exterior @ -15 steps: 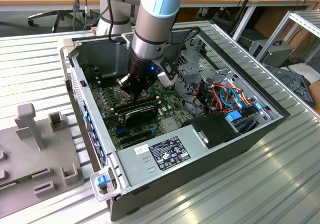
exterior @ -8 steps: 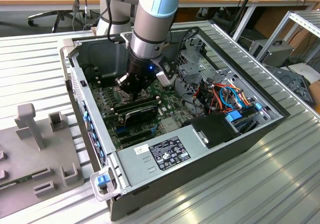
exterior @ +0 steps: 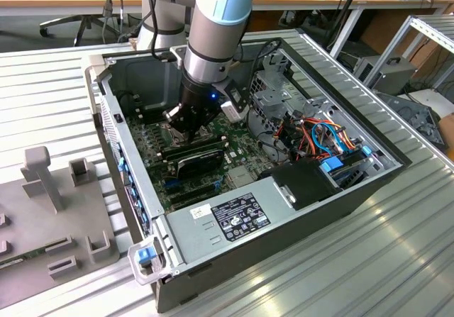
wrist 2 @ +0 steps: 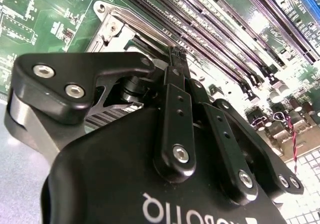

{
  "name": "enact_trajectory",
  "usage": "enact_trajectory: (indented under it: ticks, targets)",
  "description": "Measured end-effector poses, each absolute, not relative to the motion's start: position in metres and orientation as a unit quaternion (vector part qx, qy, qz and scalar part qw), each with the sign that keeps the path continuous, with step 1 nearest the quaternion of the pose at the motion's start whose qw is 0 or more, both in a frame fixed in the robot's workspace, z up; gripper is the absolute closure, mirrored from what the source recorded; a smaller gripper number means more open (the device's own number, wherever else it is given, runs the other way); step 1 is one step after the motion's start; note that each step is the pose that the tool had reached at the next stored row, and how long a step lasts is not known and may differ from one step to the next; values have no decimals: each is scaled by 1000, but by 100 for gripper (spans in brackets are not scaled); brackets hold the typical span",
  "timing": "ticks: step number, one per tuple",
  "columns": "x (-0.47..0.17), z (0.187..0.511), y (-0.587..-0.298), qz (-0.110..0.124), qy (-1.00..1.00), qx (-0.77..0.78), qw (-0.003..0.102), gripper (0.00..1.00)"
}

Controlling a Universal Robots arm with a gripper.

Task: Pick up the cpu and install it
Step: 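Install the second cpu locking lever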

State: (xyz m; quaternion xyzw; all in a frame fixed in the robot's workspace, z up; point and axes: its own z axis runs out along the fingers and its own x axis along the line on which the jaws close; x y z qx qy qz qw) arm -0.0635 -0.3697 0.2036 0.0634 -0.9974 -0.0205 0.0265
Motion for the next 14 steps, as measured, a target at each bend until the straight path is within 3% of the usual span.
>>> enact_trajectory:
  ticks: [14]
  targets:
    - [-66,203,-369,-35,-997,64,26,89]
